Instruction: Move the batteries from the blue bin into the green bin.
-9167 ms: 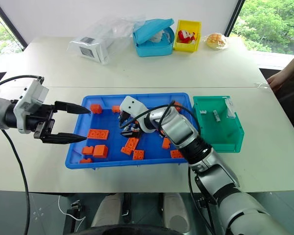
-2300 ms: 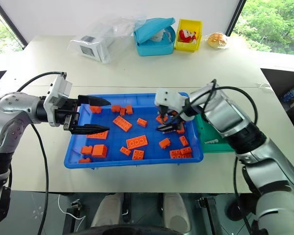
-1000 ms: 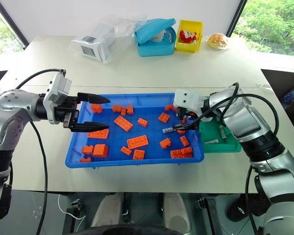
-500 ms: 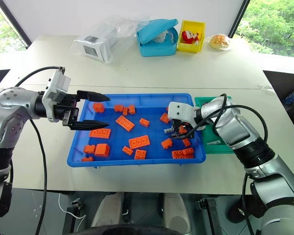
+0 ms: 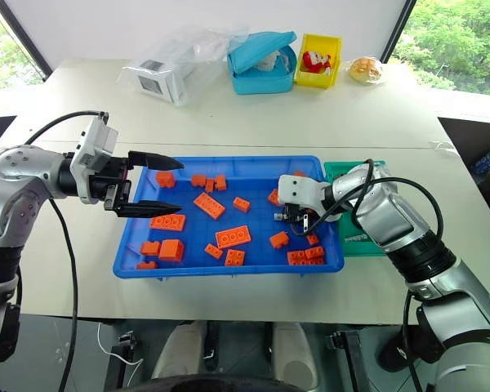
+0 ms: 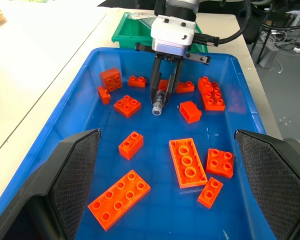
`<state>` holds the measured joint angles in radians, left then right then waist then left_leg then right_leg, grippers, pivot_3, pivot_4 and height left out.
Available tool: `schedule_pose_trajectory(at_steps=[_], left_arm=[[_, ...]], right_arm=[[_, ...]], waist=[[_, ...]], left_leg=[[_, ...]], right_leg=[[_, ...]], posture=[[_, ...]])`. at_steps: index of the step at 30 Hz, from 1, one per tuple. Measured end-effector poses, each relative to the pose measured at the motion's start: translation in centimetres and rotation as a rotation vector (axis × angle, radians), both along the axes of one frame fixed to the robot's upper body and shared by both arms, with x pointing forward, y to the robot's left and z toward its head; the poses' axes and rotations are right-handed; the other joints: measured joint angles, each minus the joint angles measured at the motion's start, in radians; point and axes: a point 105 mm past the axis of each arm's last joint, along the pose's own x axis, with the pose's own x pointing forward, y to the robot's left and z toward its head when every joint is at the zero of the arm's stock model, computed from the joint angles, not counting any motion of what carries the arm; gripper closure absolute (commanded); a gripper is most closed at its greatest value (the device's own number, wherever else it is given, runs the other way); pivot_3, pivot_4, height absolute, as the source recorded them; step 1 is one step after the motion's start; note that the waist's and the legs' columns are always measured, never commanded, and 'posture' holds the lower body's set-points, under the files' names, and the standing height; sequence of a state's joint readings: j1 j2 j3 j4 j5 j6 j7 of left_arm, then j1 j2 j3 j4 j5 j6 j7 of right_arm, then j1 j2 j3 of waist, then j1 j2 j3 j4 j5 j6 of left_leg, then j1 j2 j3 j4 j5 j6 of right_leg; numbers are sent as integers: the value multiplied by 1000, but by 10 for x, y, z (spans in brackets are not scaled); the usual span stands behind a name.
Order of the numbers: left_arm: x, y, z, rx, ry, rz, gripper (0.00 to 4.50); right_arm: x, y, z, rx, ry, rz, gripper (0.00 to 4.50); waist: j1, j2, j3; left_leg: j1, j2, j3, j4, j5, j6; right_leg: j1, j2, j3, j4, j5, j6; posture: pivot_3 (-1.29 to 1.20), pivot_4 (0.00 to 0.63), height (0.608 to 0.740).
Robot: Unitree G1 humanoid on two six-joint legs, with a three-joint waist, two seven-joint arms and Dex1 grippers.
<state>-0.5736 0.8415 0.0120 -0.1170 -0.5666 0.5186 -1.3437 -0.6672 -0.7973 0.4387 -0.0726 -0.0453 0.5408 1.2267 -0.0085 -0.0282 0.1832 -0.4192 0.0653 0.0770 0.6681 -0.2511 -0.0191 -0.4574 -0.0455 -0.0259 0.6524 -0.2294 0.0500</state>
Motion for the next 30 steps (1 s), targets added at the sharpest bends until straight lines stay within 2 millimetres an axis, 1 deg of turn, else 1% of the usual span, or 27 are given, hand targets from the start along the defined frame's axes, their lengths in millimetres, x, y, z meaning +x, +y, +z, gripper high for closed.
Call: schedule_pose_trajectory(at_steps=[1, 3, 5, 9, 10, 12, 14, 16, 17, 19, 20, 21, 24, 26, 27, 30], left_arm=[[0, 0, 0, 0, 0, 0, 0], [1, 0, 0, -1, 1, 2, 0], [2, 0, 0, -3, 0, 3, 0], [2, 0, 1, -3, -4, 2, 0], [2, -1, 1, -3, -4, 2, 0], [2, 0, 1, -3, -2, 2, 0], [1, -1, 0, -3, -1, 0, 0], [-1, -1, -3, -2, 8, -2, 0], [-1, 0, -4, -3, 12, 0, 0], [-1, 0, -5, -3, 14, 0, 0], [-1, -1, -5, -3, 13, -1, 0], [-1, 0, -5, -3, 15, 0, 0], [1, -1, -6, -10, 17, -3, 0], [4, -1, -9, -12, 31, -2, 0], [4, -3, -10, -10, 31, -9, 0], [6, -6, -8, -11, 22, -24, 0]], right_arm=[[0, 1, 0, -1, 1, 4, 4090], [0, 5, -1, 2, 4, 13, 4282], [0, 10, -2, 17, 12, 20, 4296], [1, 12, 0, 41, 29, -13, 4296], [1, 12, 4, 65, 42, -39, 4296], [2, 12, 19, 114, 40, -75, 4296], [4, 10, 47, 174, 6, -108, 4296], [9, -10, 90, 242, -70, -199, 4296], [9, -20, 103, 259, -101, -236, 4296], [7, -40, 119, 272, -133, -312, 4296], [5, -51, 120, 269, -134, -347, 4296], [3, -61, 115, 257, -120, -386, 4296], [-2, -81, 94, 218, -69, -457, 4296], [-5, -92, 83, 203, -59, -507, 3275], [-4, -95, 82, 202, -68, -525, 3008], [-2, -100, 85, 209, -117, -542, 1490]], waist=[[-1, 0, 0], [-2, 0, 0], [-4, 0, 0], [-4, 0, 0], [-3, 0, 0], [-3, 0, 0], [-3, 0, 0], [-1, 1, 0], [3, 0, 0], [8, 0, 0], [10, 0, 0], [13, 0, 0], [15, 0, 0], [14, 0, 0], [11, 0, 0], [7, 0, 0]], left_leg=[[0, 0, 0, 0, 0, 0], [1, 0, 0, 0, 0, 0], [1, 0, 0, 0, 0, 0], [1, 0, 0, 0, 0, 0], [1, 0, 0, 0, 0, 0], [1, 0, 0, 0, 0, 0], [0, 0, 0, 0, 0, 0], [0, 0, 0, 0, 0, 0], [0, 0, 0, -1, 0, 0], [0, 0, 0, -1, 0, 0], [0, 0, 0, -1, 0, 0], [0, 0, 1, -1, 0, 0], [0, 0, 1, -1, 0, 0], [0, 0, 1, -1, 0, 0], [1, 0, 1, -1, 0, 0], [1, 0, 1, -1, 0, 0]], right_leg=[[0, 0, 0, 0, 0, 0], [0, 0, 0, 0, 0, 0], [1, 0, 0, 0, 0, 0], [1, 1, 0, 1, 0, 0], [0, 0, 0, 1, 0, 0], [0, 0, 0, 1, 0, 0], [-1, 0, 0, 1, 0, 0], [0, 0, 0, 1, 0, 0], [0, 0, 0, 0, 0, 0], [0, 0, 0, -1, 0, 0], [0, 0, 0, -1, 0, 0], [0, 0, 0, -1, 0, 0], [0, 0, 0, -1, 0, 0], [-1, 0, 1, -1, 0, 0], [-1, 0, 1, -1, 0, 0], [-1, 0, 1, -1, 0, 0]], posture=[[0, 150, 736], [0, 150, 736], [0, 150, 736], [0, 150, 736], [0, 150, 736], [0, 150, 736], [0, 150, 736], [0, 150, 736], [0, 150, 736], [0, 150, 736], [0, 150, 736], [0, 150, 736], [0, 150, 736], [0, 150, 736], [0, 150, 736], [0, 150, 736]])
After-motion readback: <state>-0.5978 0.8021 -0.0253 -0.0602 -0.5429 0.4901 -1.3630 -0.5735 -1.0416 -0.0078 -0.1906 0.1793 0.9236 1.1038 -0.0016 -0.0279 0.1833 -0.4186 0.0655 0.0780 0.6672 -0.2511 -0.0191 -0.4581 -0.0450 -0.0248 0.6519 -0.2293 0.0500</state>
